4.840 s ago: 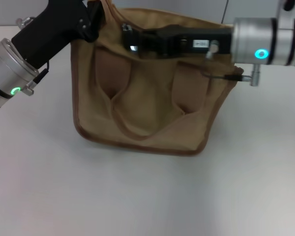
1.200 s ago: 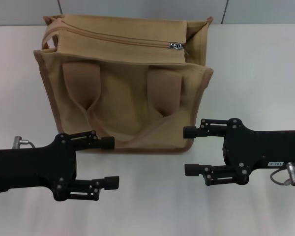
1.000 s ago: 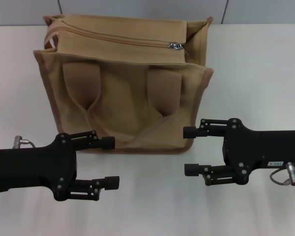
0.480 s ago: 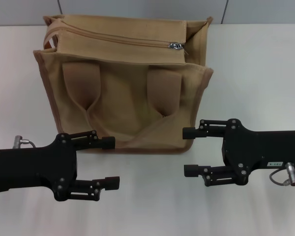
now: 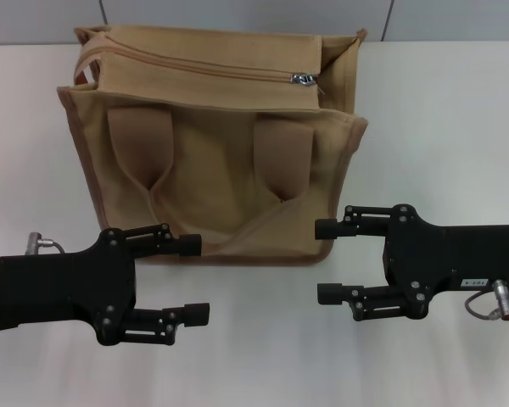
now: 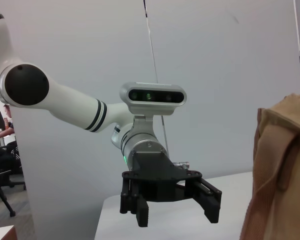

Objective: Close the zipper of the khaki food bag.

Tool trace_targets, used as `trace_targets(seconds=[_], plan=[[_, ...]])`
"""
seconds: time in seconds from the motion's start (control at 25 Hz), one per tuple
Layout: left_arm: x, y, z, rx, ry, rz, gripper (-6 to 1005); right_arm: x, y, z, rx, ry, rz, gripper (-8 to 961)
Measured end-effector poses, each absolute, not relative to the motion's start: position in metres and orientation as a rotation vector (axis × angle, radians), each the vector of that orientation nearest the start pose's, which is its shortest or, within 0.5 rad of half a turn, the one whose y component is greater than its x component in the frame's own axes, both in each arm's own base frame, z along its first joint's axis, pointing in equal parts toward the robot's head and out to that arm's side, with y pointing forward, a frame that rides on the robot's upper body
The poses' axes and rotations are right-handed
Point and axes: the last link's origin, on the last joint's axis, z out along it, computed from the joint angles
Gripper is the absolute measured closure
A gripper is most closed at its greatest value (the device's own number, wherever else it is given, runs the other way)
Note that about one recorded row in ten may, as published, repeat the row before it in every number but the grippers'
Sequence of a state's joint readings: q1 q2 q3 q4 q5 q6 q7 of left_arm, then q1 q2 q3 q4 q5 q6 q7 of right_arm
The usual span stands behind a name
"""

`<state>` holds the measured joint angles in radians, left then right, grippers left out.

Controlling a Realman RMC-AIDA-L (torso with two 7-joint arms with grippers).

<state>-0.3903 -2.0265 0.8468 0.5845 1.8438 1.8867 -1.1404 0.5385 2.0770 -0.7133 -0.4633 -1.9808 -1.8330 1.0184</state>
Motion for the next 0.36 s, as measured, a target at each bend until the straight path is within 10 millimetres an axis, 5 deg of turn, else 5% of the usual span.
trace_targets(seconds=[0.36], plan=[[-0.2687, 0.2542, 0.0044, -2.931, -0.357, -1.007, 167, 0.2419, 0.2776, -0.0248, -2.939, 0.203, 1.038, 209]])
